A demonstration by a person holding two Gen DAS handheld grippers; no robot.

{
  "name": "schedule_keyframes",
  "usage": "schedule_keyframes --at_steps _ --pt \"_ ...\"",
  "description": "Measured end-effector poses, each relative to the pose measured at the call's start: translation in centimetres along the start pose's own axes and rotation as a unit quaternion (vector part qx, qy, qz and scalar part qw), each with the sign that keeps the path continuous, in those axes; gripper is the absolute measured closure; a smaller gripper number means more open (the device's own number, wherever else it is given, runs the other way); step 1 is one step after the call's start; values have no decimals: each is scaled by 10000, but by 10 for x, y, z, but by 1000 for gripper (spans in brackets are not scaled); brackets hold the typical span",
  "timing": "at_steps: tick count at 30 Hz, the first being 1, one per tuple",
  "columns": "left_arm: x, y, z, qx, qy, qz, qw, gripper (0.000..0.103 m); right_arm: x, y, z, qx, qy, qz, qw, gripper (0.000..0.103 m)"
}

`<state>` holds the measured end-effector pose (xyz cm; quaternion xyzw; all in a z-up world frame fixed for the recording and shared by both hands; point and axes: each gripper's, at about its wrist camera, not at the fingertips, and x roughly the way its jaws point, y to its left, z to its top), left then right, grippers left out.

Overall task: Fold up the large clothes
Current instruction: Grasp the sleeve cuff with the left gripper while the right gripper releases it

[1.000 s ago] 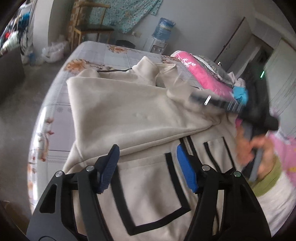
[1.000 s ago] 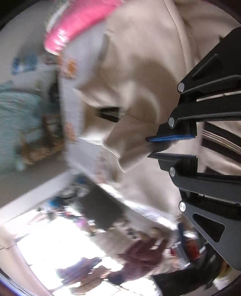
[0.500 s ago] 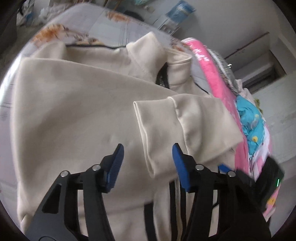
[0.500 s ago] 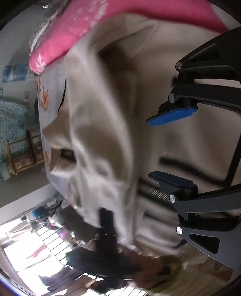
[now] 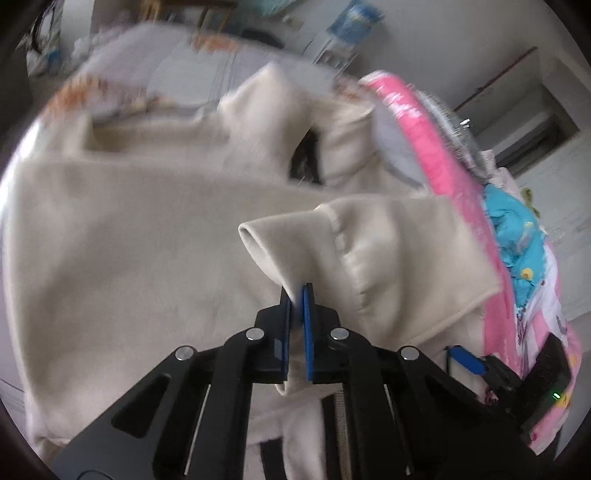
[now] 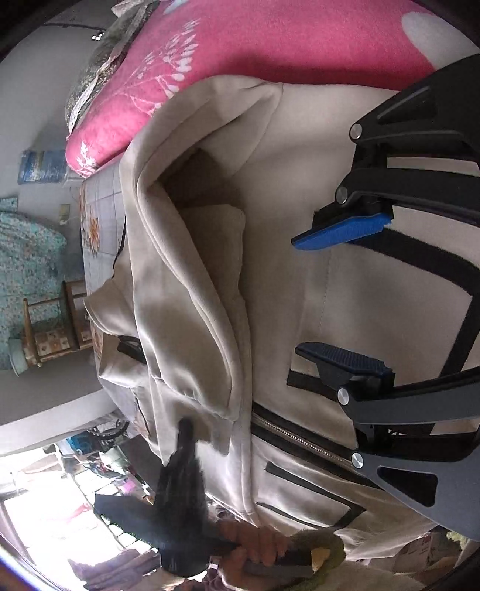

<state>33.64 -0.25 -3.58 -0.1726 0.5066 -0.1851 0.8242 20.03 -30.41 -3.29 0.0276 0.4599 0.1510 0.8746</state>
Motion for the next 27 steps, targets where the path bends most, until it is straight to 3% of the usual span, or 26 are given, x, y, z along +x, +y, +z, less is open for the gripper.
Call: schedule_keyframes --at_steps 5,10,12,16,20,27 --pt "-77 -12 13 397 -715 119 9966 98 -2 0 1 -112 -32 -106 9999 53" --pt "-121 16 16 310 -866 498 9945 98 0 -3 0 -63 29 -97 9999 53" --pt "-123 37 14 146 -785 702 9943 97 1 -4 -1 -33 55 -105 9999 53" --pt "-105 83 1 -337 -402 826 9952 97 -6 -5 -1 -4 108 -145 9998 53" --pt "-85 106 -17 -562 -211 823 9948 97 -24 -8 4 63 156 -87 9998 53" --pt "-72 123 -30 -675 -166 796 9944 97 -50 -54 57 696 67 74 9975 53"
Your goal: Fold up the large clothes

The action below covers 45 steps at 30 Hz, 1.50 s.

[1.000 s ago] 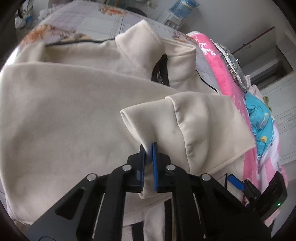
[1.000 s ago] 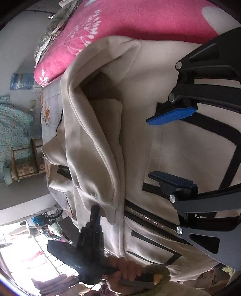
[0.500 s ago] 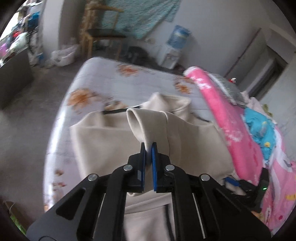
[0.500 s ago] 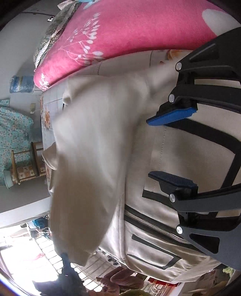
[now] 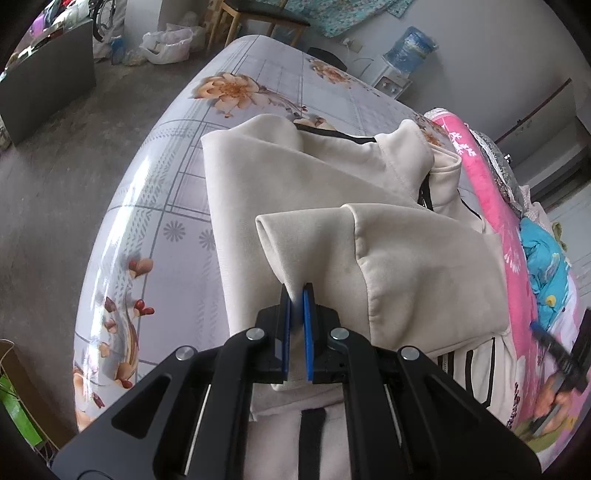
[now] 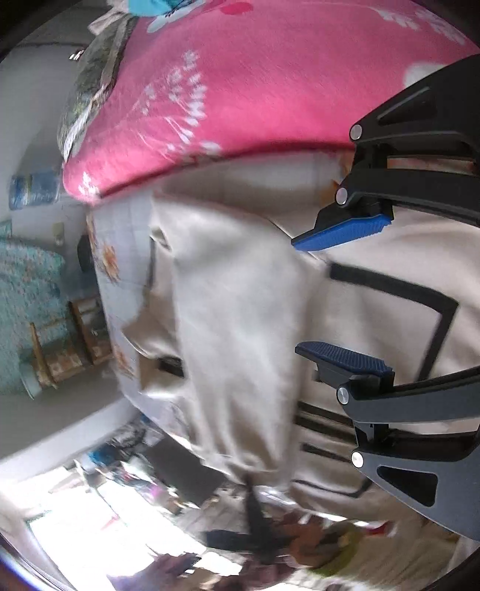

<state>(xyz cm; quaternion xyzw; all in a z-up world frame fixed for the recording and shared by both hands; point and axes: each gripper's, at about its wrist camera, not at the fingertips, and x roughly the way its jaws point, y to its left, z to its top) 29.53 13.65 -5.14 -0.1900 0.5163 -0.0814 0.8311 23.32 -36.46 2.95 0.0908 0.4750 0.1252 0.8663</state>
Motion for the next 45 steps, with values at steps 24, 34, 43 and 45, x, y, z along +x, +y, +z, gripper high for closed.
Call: schedule_keyframes --at_steps 24,34,43,45 --pt "4 -10 15 255 -564 -34 9981 97 91 -71 63 883 -656 -456 9929 98" --pt "2 -12 10 479 -608 566 9954 84 75 -74 63 730 -613 -689 9931 84" --pt "5 -46 -7 1063 -94 267 9939 75 76 13 25 -1169 11 139 9930 81" --pt "14 -44 -13 1160 -123 453 9921 75 97 16 10 -1573 462 -308 9860 81"
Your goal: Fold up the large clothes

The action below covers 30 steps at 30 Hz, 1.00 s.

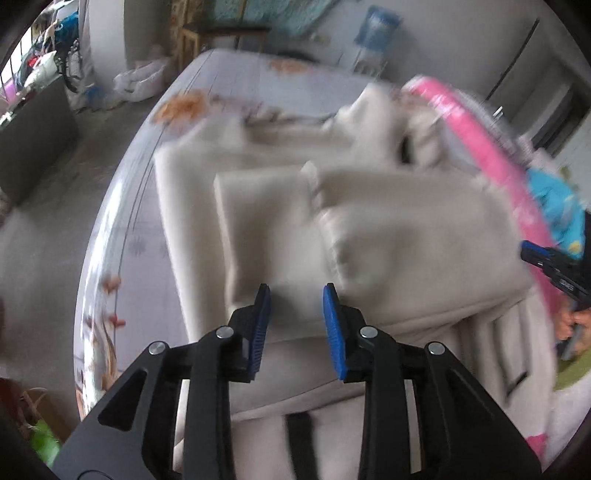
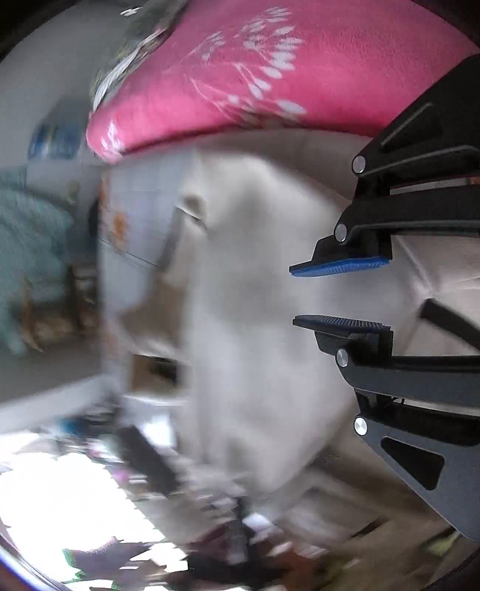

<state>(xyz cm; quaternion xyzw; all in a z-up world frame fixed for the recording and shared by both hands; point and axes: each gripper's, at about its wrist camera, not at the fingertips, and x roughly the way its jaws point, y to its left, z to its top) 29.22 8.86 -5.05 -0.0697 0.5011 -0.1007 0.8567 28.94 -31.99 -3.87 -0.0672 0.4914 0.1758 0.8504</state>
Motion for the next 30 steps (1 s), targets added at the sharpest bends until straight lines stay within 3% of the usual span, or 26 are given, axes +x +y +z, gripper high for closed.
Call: schedule_keyframes --at_steps 4,7,9,11,15,17,19,23,25,26,30 --pt "-10 0 -3 51 -107 89 9999 75 -11 -11 -7 183 -43 -168 9997 78" --pt "-29 -12 -10 261 -246 -109 9993 73 -34 -4 -13 138 -267 -75 9995 78" --pt "-31 -17 -18 333 -195 -198 9991 62 -36 8 -22 -134 -210 -88 9997 78" --pt "-16 -16 -27 354 81 21 9993 61 -23 14 -37 -360 107 -517 9980 78" --pt "-17 -19 -37 506 -30 541 9972 62 -44 9 -47 -31 -66 -729 9973 78" --pt "-29 -22 -43 511 -217 324 9979 62 -61 15 -50 27 -328 -628 9975 78" --pt "-32 -27 -49 669 -293 404 9965 60 -55 31 -54 -278 -189 -704 9969 76" --pt "-10 -30 -51 625 -28 524 9967 59 -31 47 -65 -692 131 -1165 9907 76" --pt "-11 -32 -54 655 -154 618 9958 59 -29 37 -66 -541 123 -1475 9875 80" --pt "-13 -33 -57 661 -167 631 9957 59 -32 31 -66 -423 119 -1601 9861 98" --pt "-24 -33 -67 644 -228 508 9964 59 -38 5 -71 -20 78 -1383 9904 99"
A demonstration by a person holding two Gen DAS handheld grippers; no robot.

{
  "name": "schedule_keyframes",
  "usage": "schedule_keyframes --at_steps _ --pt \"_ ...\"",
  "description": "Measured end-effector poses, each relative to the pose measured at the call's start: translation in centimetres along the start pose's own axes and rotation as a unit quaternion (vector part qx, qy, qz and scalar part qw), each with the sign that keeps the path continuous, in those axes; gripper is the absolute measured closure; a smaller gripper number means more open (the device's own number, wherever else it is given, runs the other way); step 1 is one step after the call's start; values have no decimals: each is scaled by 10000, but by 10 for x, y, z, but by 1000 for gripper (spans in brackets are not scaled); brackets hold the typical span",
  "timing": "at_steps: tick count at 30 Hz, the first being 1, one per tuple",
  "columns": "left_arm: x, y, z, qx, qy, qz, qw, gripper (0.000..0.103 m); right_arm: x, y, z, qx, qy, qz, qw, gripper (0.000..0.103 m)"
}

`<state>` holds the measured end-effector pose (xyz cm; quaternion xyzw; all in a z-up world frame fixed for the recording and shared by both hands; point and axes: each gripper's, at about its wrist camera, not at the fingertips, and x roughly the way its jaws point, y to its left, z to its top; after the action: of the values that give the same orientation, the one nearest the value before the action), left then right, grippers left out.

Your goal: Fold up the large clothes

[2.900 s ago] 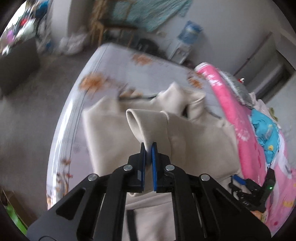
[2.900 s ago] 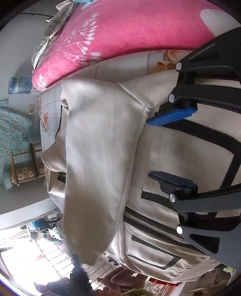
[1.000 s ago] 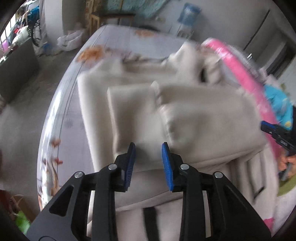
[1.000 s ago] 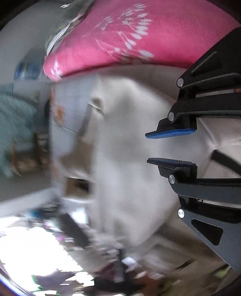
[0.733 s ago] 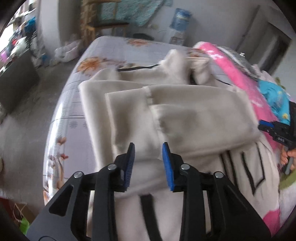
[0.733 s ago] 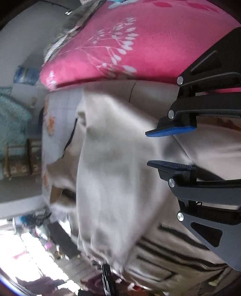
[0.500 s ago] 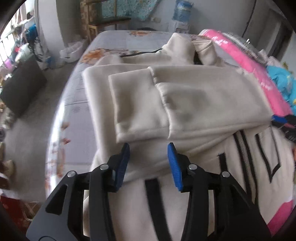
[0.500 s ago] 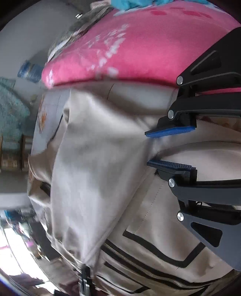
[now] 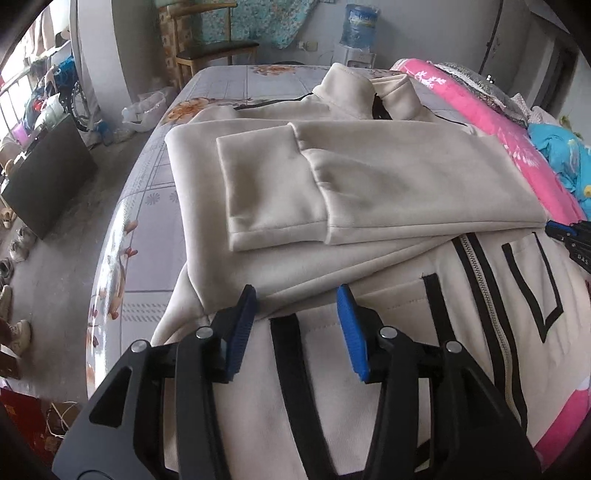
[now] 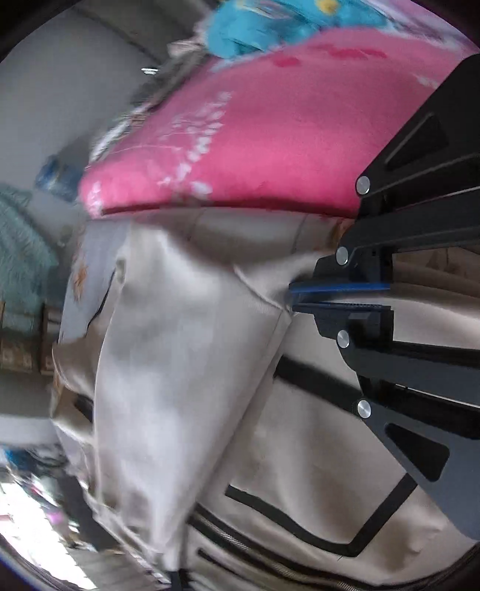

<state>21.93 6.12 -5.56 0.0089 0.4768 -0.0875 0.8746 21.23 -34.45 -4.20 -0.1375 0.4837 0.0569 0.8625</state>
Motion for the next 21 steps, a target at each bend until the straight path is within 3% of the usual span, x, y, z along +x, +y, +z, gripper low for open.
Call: schedule_keyframes --at_steps 4,8,11,13,15,17,21 --pt "-7 1 -5 -27 -77 -101 9999 59 -12 3 0 103 22 -54 9999 99" --pt "-28 6 -15 -82 -137 -223 9996 58 -52 5 -19 568 -133 299 9978 79" --pt "-42 1 -34 142 -197 -233 9994 49 -75 26 -47 440 -238 633 9967 68" --pt "-41 -3 -52 227 26 -159 9996 49 -71 38 -68 345 1 541 9979 66" --pt "-43 -1 -69 210 120 35 9997 49 -62 43 -92 345 297 160 9988 65" --pt "-53 5 -83 98 27 99 9999 49 -77 46 -109 444 175 95 9988 63" --pt "-87 21 -122 -311 -197 50 9993 49 -108 49 -135 907 -1 192 9957 48"
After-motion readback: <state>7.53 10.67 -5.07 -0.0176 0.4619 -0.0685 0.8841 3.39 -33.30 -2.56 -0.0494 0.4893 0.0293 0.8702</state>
